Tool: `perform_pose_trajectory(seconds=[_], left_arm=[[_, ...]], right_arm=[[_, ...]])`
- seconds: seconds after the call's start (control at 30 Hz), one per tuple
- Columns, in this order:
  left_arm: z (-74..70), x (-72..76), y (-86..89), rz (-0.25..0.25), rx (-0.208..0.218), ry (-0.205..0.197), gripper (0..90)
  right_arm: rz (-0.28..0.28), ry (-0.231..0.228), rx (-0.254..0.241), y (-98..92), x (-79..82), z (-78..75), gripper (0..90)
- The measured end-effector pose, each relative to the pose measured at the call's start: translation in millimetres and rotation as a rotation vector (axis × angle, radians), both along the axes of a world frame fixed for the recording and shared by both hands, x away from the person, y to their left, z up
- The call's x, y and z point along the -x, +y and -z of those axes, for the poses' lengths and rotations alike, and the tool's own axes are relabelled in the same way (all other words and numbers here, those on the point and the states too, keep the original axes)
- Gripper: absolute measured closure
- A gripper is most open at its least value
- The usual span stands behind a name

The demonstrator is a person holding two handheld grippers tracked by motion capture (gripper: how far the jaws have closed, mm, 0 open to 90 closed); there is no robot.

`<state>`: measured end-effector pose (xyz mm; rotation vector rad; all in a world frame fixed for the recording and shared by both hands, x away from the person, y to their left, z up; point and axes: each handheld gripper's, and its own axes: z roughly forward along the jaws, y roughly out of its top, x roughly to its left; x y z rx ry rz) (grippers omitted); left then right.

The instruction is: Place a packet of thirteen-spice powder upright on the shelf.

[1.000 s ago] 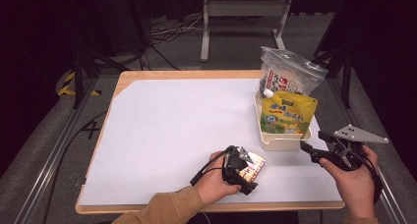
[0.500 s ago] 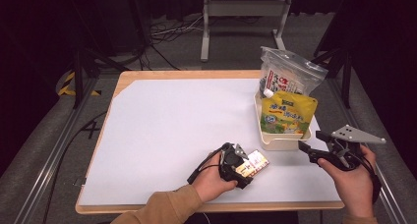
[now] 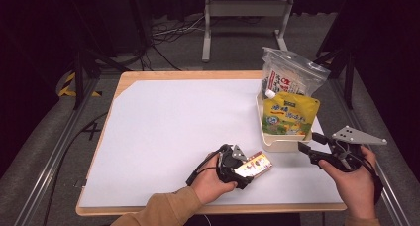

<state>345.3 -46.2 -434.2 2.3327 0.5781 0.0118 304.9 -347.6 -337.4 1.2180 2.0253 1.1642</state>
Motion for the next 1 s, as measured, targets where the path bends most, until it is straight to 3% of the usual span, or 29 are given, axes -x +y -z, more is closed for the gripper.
perform_pose_trajectory(seconds=[0.23, 0.5, 0.73, 0.83, 1.0], left_arm=[[-8.2, 3.7, 5.5, 0.002, 0.032, -0.038, 32.8], [-16.0, 13.1, 9.1, 0.009, 0.057, -0.095, 32.7], [-19.4, 18.9, 13.2, -0.014, 0.117, -0.139, 32.5], [-20.9, 21.3, 15.2, -0.027, 0.147, -0.168, 32.3], [-22.9, 22.5, 17.4, -0.025, 0.179, -0.168, 32.4]], right_arm=[[-0.016, -0.004, -0.014, 3.4, 2.1, -4.3, 43.4], [-0.065, 0.038, -0.087, 15.1, 2.7, -10.4, 41.7], [-0.086, 0.061, -0.131, 23.3, 3.7, -11.6, 41.8], [-0.074, 0.072, -0.182, 23.8, 4.2, -11.2, 41.7], [-0.074, 0.081, -0.189, 25.5, 5.1, -12.0, 41.7]])
